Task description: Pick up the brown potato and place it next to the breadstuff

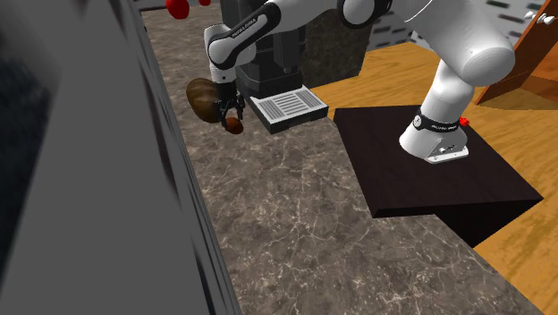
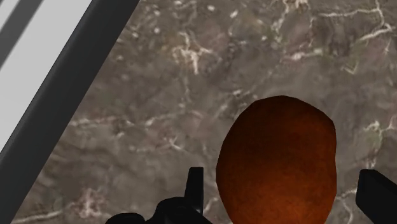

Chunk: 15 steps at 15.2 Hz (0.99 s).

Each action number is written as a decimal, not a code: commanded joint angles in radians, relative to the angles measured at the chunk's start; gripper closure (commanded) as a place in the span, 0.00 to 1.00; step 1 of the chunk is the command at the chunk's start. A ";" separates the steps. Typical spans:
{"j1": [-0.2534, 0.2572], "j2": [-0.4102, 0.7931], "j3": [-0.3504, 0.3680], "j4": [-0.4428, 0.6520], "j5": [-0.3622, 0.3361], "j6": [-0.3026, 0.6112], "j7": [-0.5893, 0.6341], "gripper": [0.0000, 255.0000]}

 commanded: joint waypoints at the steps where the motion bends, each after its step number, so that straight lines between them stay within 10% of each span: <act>1: 0.000 0.000 0.000 0.000 0.000 0.000 0.000 0.00; 15: -0.017 -0.045 -0.006 0.046 -0.008 -0.093 0.007 0.00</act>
